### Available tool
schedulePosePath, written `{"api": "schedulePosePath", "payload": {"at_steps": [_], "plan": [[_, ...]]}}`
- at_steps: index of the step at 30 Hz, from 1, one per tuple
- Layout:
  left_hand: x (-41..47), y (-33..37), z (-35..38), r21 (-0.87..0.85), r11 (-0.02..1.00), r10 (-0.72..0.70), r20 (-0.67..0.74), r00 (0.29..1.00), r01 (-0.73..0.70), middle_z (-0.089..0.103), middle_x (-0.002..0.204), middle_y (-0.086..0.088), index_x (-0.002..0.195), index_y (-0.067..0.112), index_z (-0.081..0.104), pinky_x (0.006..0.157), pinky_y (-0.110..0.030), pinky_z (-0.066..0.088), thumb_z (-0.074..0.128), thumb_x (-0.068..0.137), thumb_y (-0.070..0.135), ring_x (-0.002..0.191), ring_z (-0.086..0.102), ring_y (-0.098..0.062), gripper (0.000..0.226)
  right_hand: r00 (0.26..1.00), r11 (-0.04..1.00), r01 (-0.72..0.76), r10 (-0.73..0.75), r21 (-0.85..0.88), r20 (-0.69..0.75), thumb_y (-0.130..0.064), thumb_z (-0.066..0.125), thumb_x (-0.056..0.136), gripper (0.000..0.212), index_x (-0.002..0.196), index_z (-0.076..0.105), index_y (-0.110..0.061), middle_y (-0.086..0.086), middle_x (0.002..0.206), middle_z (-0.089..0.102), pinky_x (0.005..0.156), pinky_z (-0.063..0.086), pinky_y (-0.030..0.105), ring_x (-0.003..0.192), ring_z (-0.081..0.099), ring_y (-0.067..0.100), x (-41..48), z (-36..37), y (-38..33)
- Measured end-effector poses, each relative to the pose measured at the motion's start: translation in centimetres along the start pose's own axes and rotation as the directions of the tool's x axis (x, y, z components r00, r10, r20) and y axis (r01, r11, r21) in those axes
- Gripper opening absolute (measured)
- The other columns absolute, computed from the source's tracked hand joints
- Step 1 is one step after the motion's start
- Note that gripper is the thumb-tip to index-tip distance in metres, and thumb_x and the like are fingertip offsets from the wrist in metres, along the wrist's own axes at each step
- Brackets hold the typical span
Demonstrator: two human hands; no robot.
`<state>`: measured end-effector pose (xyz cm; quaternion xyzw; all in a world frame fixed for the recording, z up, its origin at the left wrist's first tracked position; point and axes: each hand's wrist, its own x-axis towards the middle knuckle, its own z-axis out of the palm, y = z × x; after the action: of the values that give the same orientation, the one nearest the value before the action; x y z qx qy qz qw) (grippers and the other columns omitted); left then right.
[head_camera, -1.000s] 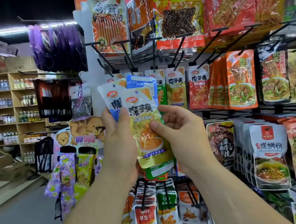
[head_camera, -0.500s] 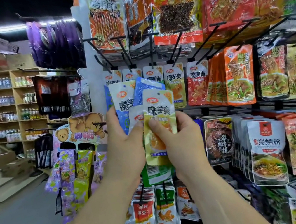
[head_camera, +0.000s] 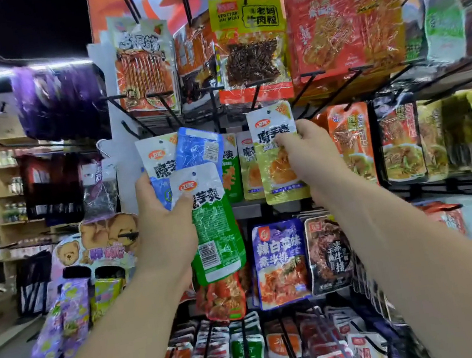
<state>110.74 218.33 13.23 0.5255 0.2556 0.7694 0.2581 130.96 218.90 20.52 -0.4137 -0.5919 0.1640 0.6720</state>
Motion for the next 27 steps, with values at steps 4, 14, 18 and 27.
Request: {"api": "schedulePosePath", "payload": {"at_steps": [4, 14, 18, 27], "plan": [[0.5, -0.8, 0.4, 0.051, 0.997, 0.059, 0.055, 0.997, -0.062, 0.070, 0.122, 0.012, 0.140, 0.027, 0.046, 0.088, -0.043, 0.061, 0.057, 0.106, 0.010, 0.107, 0.071, -0.011, 0.039, 0.999, 0.997, 0.024, -0.027, -0.076, -0.035, -0.025, 0.054, 0.103, 0.030, 0.075, 0.049, -0.018, -0.004, 0.061, 0.039, 0.049, 0.023, 0.028, 0.054, 0.031, 0.015, 2.3, 0.4, -0.7], [1.1, -2.9, 0.5, 0.006, 0.999, 0.032, 0.153, 0.988, -0.033, 0.063, 0.141, 0.005, 0.156, 0.027, 0.033, 0.077, -0.014, 0.056, 0.052, 0.107, 0.004, 0.116, 0.068, -0.006, 0.057, 0.986, 0.985, 0.062, -0.085, -0.160, -0.143, -0.034, 0.061, 0.098, 0.063, 0.046, 0.028, -0.021, -0.009, 0.040, 0.022, 0.055, 0.022, 0.034, 0.045, 0.021, 0.020, 4.7, 1.7, -1.5], [1.3, -3.3, 0.5, 0.027, 0.999, 0.035, 0.169, 0.985, -0.040, 0.053, 0.153, 0.003, 0.158, 0.031, 0.029, 0.095, -0.028, 0.059, 0.055, 0.107, 0.009, 0.126, 0.063, -0.007, 0.061, 0.973, 0.984, 0.055, -0.091, -0.169, -0.212, -0.036, 0.058, 0.094, 0.057, 0.047, 0.029, -0.022, -0.011, 0.037, 0.022, 0.056, 0.023, 0.035, 0.045, 0.021, 0.020, 5.4, 1.5, -1.5], [1.0, -3.2, 0.5, 0.006, 0.999, 0.040, 0.178, 0.983, -0.041, 0.058, 0.147, 0.002, 0.159, 0.025, 0.029, 0.078, -0.012, 0.055, 0.051, 0.107, 0.003, 0.113, 0.067, 0.000, 0.060, 0.967, 0.961, 0.150, -0.192, -0.232, -0.168, -0.047, 0.066, 0.098, 0.067, 0.049, 0.029, -0.020, -0.011, 0.032, 0.019, 0.056, 0.029, 0.034, 0.034, 0.019, 0.013, 5.8, 1.7, -1.2]]}}
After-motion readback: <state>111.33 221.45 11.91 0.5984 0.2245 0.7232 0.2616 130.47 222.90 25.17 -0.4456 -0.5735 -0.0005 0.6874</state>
